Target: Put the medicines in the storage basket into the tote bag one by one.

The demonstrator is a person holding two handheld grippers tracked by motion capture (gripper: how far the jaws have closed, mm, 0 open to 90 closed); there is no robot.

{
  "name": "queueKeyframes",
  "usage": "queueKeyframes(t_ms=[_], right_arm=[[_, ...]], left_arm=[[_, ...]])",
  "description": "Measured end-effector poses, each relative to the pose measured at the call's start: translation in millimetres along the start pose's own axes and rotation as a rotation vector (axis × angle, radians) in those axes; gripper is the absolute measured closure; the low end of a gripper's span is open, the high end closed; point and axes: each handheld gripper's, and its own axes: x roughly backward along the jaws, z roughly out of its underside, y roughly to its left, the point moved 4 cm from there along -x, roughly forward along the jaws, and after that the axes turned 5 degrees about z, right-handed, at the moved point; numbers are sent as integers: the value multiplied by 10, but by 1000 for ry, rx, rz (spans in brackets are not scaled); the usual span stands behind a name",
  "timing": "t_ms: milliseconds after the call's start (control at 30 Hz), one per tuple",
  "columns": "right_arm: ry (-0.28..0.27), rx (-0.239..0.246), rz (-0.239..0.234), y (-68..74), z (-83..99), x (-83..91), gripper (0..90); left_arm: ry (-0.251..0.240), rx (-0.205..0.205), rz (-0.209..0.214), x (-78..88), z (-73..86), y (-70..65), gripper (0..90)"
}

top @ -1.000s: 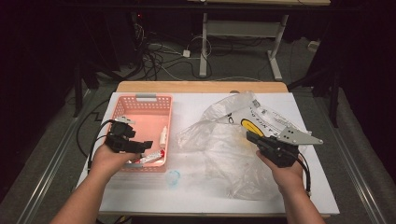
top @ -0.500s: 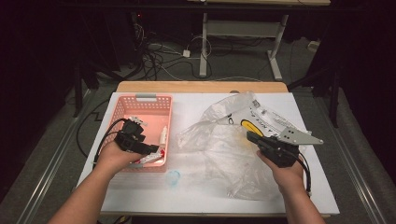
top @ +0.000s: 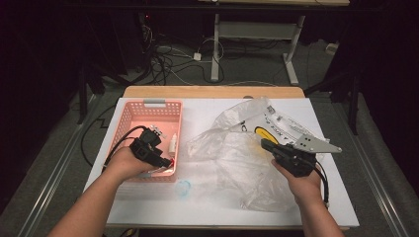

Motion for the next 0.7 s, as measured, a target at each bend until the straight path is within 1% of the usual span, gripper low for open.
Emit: queueKeyframes(t_ms=[67,133,200,233,267,400,467,500,567,600,700], right_arm=[[0,0,0,0,2,1,900],[0,-1,0,-5,3,6,900],[0,-1,0,-11,4,12,900],[-2,0,1,-15,2,14,900],[-5,0,2,-17,-1,15,900],[-6,-1,1,-15,-2,15,900],[-6,0,1,-13,-2,14,900],[-6,-1,1,-13,-2,16,900],[-7,-3,1,-14,-4,19,900],[-7,-1,1,-14,-5,22,900],[-8,-7,3,-15,-7,27,900]], left_arm=[[34,-7,4,-37,-25,-4,424],[81,-19,-1,-75,-46,-4,430],[108,-14,-2,-106,-64,3,432],[124,-14,-3,-118,-69,10,449],[137,-5,-8,-135,-74,19,455],[203,-9,-33,-203,-83,45,489],[230,-23,-52,-237,-91,43,512],[251,-35,-67,-250,-93,45,530],[281,-55,-89,-291,-91,45,580],[287,-65,-95,-304,-94,41,582],[282,-67,-97,-308,-99,39,593]])
